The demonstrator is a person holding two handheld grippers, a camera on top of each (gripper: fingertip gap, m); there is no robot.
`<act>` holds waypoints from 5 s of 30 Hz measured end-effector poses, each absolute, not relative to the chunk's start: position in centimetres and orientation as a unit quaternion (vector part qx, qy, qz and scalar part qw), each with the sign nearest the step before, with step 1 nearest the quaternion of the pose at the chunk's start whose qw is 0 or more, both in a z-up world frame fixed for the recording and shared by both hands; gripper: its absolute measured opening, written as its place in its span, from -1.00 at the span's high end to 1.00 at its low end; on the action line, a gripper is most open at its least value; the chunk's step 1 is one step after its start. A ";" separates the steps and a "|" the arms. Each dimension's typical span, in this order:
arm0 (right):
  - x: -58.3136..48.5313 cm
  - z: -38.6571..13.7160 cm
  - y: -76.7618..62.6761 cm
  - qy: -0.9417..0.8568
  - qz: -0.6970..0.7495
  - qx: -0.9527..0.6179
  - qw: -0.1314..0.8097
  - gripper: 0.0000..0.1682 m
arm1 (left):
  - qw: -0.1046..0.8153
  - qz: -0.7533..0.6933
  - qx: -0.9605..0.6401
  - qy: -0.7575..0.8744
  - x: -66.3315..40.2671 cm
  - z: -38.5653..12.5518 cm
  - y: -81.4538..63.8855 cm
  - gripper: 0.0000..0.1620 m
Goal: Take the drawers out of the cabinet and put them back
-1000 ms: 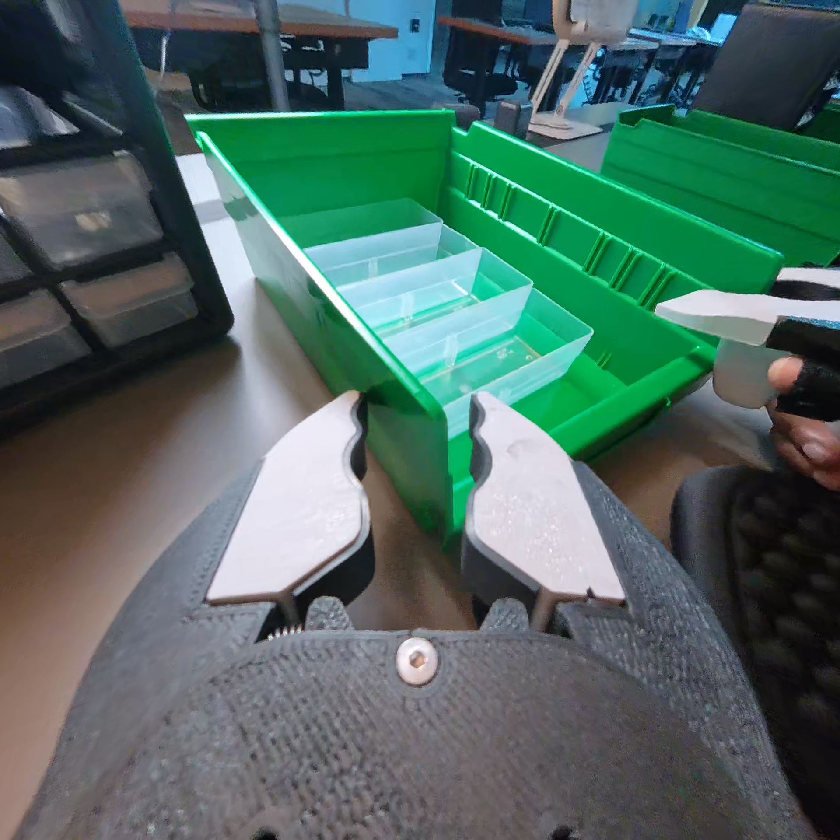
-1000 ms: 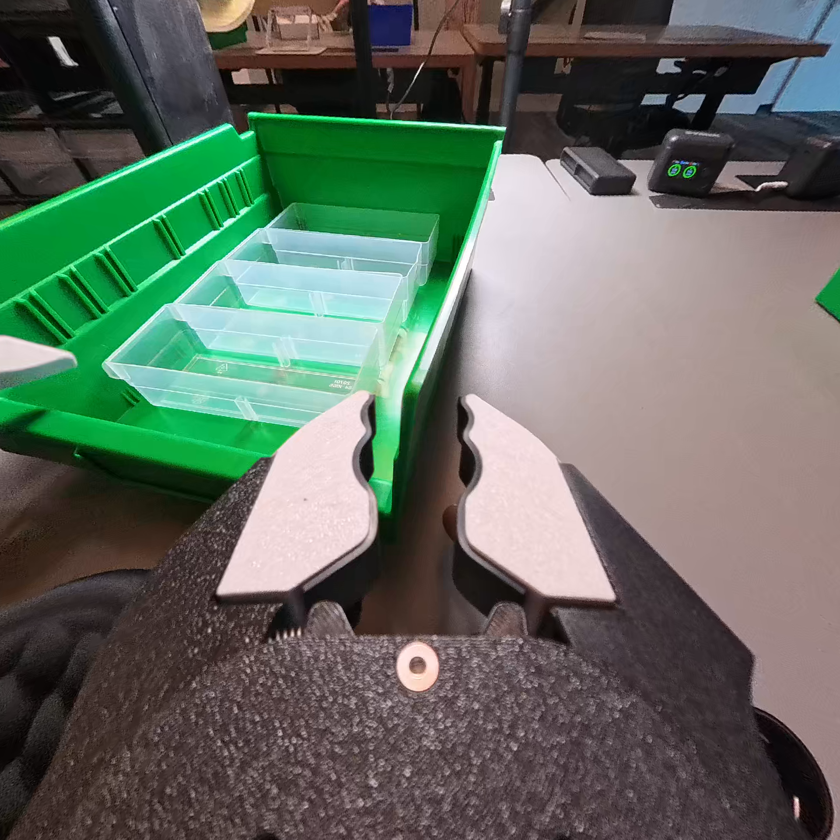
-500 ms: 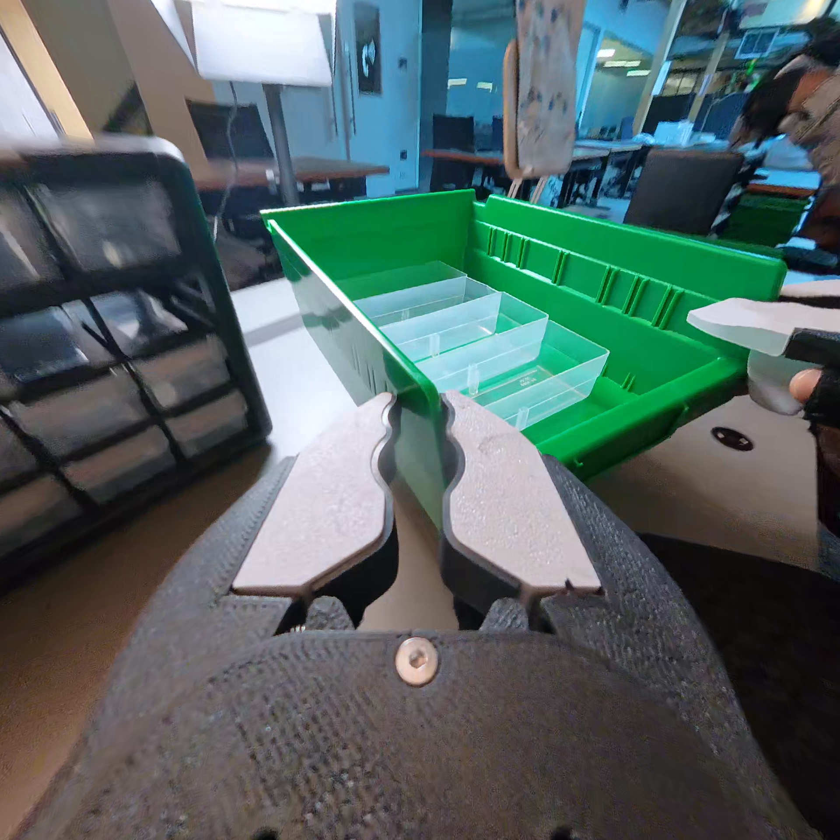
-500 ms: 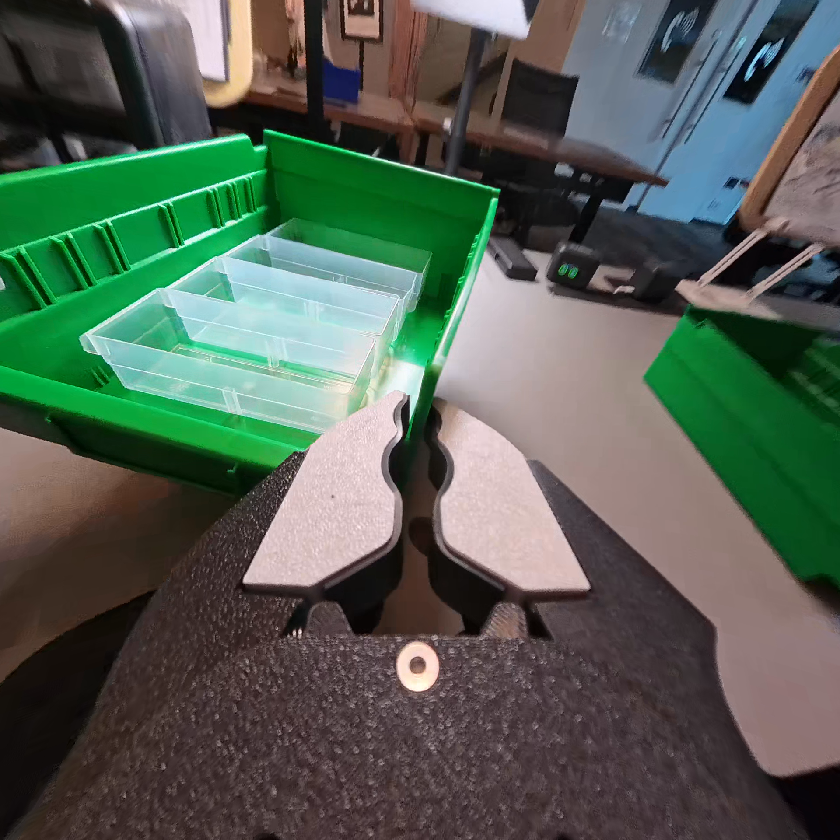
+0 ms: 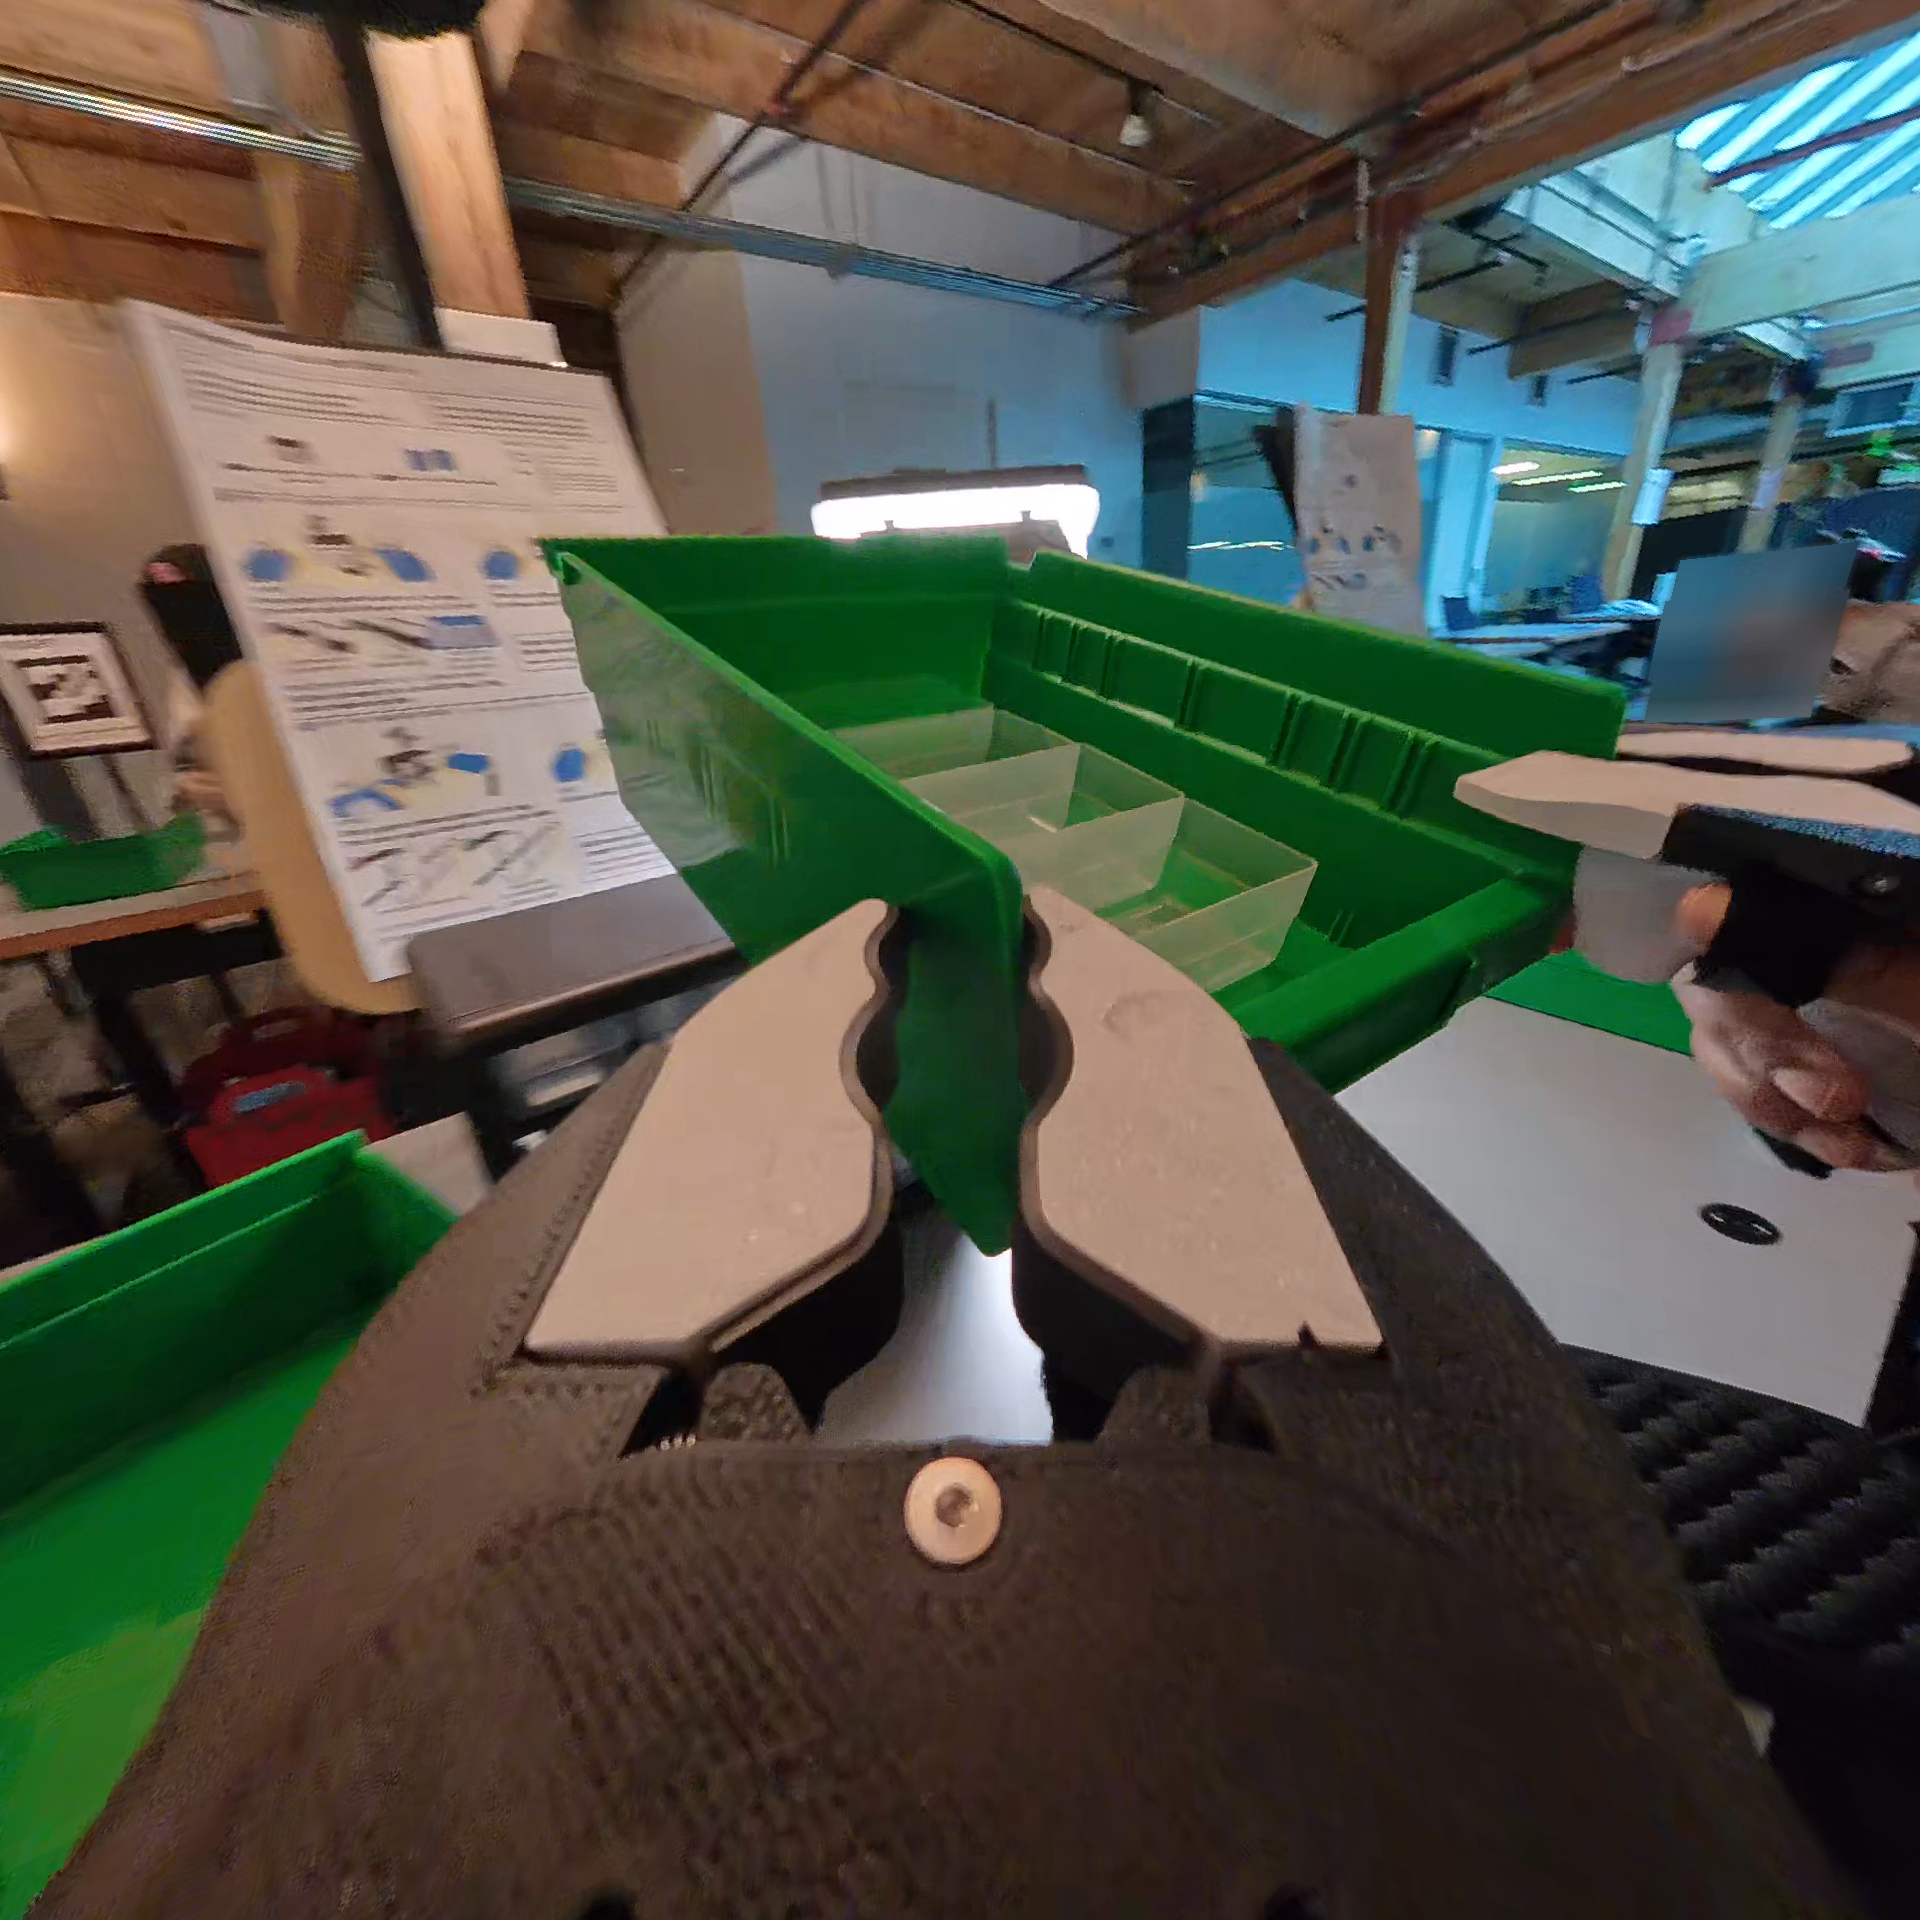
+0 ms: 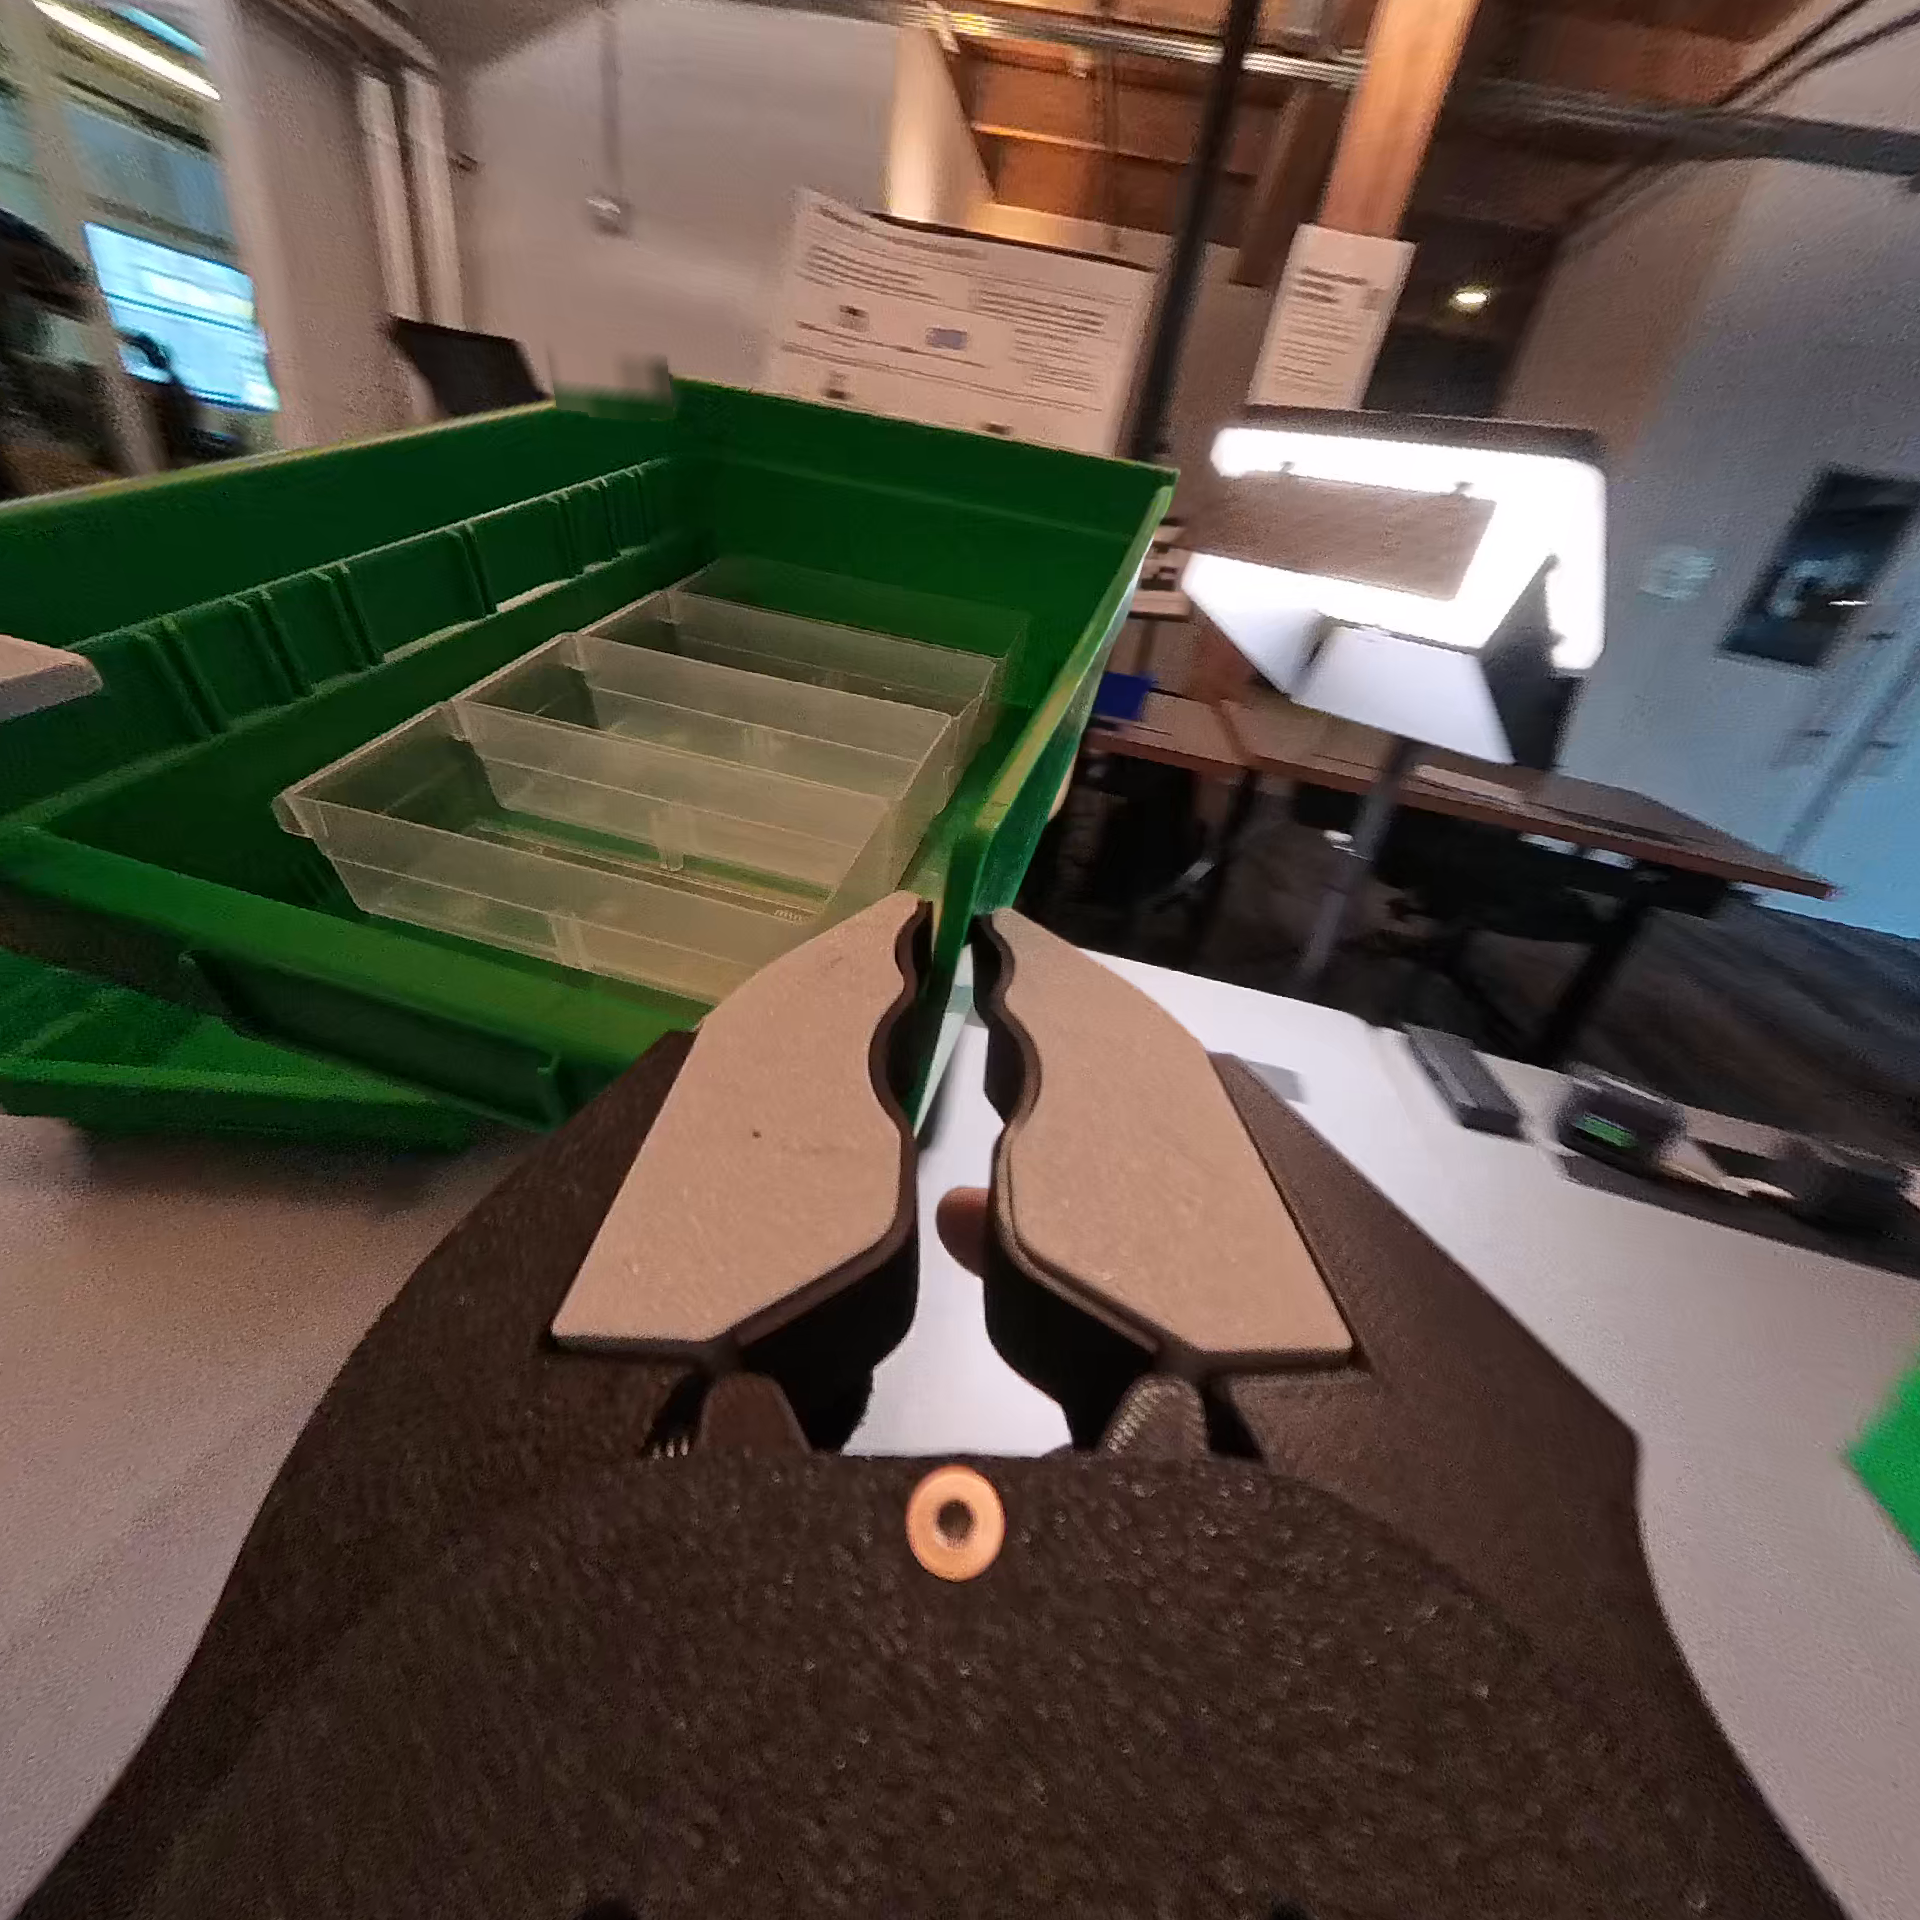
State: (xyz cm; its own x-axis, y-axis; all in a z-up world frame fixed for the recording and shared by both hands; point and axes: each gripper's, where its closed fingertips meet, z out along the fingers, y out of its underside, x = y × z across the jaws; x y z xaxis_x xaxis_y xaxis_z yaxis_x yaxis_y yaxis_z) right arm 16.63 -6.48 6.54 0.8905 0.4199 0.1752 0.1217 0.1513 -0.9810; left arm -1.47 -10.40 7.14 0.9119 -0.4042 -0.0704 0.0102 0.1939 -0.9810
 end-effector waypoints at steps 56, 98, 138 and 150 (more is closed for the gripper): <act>-19.5 -21.0 -5.6 -0.860 -0.002 -0.393 0.325 0.64 | 0.338 0.150 -0.887 0.277 -34.5 -19.0 -17.7 0.15; 21.2 -19.6 10.7 -0.628 -0.178 -0.665 0.362 0.60 | 0.303 0.146 -0.833 0.439 -25.4 -21.6 -7.0 0.62; 7.9 3.6 20.4 -0.318 0.086 -0.661 0.674 0.96 | 0.352 0.209 -0.815 0.410 -28.1 -21.4 3.0 0.61; 8.6 -5.6 24.9 -0.473 0.056 -0.711 0.517 1.00 | 0.355 0.228 -0.812 0.404 -28.2 -21.5 3.1 0.60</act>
State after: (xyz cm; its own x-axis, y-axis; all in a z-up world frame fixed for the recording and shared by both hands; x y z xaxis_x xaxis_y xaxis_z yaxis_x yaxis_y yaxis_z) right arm 8.58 24.90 -5.58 0.5469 0.7305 0.4090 0.6140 -0.0179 -0.7891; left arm -28.21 3.12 -21.47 0.5696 -0.4939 -0.6569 -0.8176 -0.4221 -0.3916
